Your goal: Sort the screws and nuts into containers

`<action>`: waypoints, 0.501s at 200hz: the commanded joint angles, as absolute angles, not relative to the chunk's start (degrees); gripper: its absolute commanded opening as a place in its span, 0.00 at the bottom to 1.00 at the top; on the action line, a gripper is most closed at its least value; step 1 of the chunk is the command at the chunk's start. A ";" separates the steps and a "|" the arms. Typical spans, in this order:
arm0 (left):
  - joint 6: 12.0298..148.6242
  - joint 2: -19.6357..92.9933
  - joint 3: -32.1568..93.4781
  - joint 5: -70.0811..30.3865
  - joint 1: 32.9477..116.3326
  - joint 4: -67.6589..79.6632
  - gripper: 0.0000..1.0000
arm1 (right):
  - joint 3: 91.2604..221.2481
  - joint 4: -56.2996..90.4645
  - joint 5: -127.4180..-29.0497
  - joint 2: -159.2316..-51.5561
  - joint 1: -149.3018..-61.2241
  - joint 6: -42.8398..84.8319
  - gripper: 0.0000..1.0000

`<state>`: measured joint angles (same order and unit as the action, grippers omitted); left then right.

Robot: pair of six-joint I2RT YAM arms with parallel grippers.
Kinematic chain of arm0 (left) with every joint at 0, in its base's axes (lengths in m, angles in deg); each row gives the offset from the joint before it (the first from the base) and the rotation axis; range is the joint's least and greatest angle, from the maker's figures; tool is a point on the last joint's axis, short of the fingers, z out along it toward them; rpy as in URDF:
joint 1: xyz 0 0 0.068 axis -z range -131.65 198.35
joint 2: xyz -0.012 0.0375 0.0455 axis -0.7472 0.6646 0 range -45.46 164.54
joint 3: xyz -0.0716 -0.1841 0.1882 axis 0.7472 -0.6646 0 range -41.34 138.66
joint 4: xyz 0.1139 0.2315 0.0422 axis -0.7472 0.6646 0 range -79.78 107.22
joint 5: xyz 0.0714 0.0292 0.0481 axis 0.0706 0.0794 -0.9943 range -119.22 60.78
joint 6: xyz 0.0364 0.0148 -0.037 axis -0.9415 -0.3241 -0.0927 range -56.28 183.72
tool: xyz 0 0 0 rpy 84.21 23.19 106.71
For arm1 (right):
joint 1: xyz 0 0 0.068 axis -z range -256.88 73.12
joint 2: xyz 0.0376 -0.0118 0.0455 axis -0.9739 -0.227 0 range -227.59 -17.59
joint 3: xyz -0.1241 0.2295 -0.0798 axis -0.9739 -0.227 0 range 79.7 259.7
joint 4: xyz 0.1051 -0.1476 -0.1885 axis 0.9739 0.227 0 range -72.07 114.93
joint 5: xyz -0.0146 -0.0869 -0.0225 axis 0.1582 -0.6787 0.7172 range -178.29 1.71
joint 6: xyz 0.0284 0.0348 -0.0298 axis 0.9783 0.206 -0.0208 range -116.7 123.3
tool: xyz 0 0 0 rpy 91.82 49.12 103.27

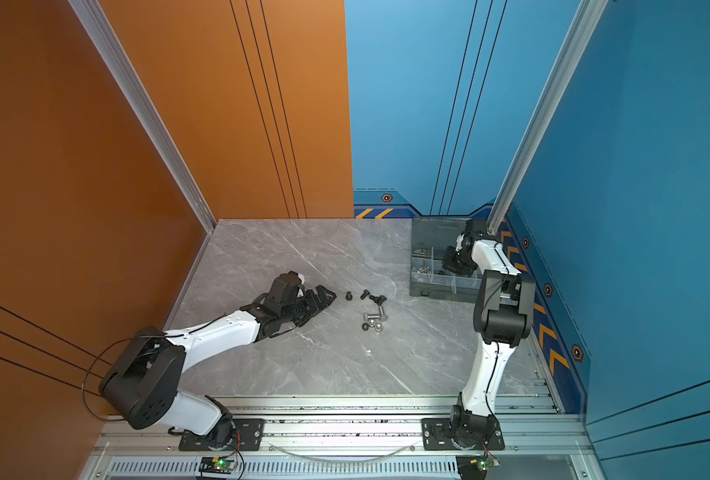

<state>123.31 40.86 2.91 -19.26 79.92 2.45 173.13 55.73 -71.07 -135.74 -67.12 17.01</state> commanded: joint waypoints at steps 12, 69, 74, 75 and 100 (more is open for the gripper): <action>121.41 42.42 5.59 -16.06 79.84 1.28 0.98 | 175.28 57.83 -72.95 -136.01 -67.06 16.25 0.39; 119.67 42.12 4.96 -9.63 77.76 -0.49 0.98 | 169.73 54.62 -72.57 -129.07 -68.84 16.50 0.49; 119.55 41.85 4.73 -9.20 77.47 -0.35 0.98 | 168.57 54.38 -72.40 -127.68 -69.44 16.49 0.49; 119.50 41.79 4.64 -9.10 77.41 -0.29 0.98 | 168.30 54.30 -72.35 -127.35 -69.56 16.49 0.49; 117.41 40.01 3.44 -7.49 75.24 1.86 0.98 | 162.32 53.66 -71.34 -120.23 -75.04 16.77 0.50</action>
